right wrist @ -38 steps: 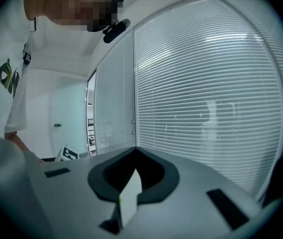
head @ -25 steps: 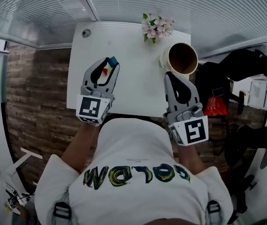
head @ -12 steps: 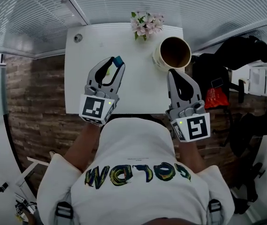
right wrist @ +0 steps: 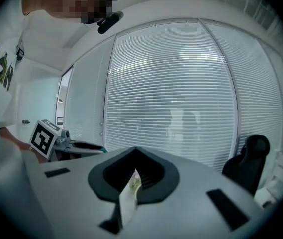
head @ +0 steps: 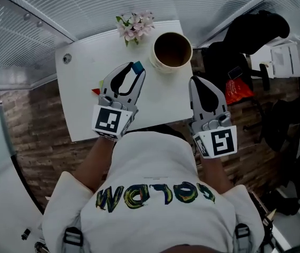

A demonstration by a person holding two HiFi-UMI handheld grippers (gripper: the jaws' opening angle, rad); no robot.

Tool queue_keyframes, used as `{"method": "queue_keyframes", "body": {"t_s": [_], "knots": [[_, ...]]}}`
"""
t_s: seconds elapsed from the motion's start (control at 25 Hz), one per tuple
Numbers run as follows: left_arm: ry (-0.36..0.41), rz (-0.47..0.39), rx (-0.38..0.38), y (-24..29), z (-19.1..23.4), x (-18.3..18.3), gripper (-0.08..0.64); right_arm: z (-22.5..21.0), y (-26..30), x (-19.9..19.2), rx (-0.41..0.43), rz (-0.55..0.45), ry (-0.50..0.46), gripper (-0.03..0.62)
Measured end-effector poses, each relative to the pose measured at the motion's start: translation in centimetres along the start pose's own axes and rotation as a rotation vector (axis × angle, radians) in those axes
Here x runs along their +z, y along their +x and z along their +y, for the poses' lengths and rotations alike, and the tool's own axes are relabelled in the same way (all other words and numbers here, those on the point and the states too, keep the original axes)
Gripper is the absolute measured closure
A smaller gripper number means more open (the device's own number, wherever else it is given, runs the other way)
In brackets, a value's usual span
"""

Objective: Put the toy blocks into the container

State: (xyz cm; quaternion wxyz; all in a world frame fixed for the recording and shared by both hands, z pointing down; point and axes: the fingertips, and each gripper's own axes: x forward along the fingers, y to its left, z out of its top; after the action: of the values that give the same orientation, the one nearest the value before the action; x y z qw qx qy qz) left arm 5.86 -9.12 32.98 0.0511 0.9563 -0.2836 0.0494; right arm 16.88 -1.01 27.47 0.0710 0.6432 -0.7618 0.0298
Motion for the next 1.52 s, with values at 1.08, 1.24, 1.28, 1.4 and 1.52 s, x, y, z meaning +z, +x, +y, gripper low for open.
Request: {"method": "queue_keyframes", "body": {"t_s": [1.08,1.24,1.28,1.4,1.52], "knots": [[0.016,0.232,-0.177,15.8,-2.5,-12.5,0.414,-3.8,0.0,-4.2,-0.06,0.049,0.021,0.584],[0.023,0.278,-0.175,16.8,-2.2,-14.7,0.414,-3.9,-0.2,-4.7,-0.056,0.057,0.024,0.584],[0.023,0.279,-0.176,16.9,-2.3,-14.8,0.414,-4.0,-0.2,-4.7,-0.058,0.059,0.023,0.584],[0.031,0.277,-0.184,17.2,-2.6,-14.8,0.413,-4.4,-0.4,-4.9,-0.065,0.066,0.022,0.583],[0.03,0.264,-0.185,17.4,-2.6,-14.4,0.394,-4.5,-0.3,-5.1,-0.065,0.069,0.024,0.583]]}}
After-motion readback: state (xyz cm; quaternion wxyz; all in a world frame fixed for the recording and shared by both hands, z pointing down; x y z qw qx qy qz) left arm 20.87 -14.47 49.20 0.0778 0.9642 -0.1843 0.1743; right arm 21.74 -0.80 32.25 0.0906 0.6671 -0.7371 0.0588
